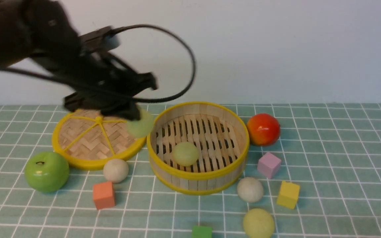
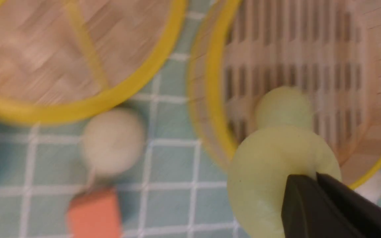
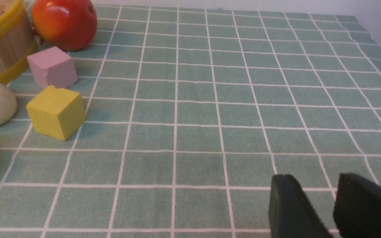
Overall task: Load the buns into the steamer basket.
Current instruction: Use the left arm to put the steamed stuffed bun into the steamer
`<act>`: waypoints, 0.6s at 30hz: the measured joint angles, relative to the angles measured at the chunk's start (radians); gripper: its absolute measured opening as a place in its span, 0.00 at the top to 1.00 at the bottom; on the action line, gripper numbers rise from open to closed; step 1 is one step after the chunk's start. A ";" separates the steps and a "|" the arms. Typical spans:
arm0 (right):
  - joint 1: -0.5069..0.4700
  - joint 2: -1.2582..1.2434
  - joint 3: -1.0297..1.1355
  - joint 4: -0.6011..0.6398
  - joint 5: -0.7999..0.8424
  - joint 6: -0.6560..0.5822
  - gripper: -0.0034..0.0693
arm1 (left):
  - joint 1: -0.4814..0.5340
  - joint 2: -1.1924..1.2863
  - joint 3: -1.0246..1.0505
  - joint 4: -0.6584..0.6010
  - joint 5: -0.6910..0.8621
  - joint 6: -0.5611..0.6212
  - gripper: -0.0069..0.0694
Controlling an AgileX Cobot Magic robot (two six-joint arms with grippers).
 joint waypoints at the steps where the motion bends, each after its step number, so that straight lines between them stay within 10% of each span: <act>1: 0.000 0.000 0.000 0.000 0.000 0.000 0.63 | -0.021 0.083 -0.093 0.000 0.003 0.000 0.93; 18: 0.000 0.000 0.000 0.000 0.000 0.000 0.63 | -0.049 0.553 -0.480 0.027 -0.009 -0.099 0.83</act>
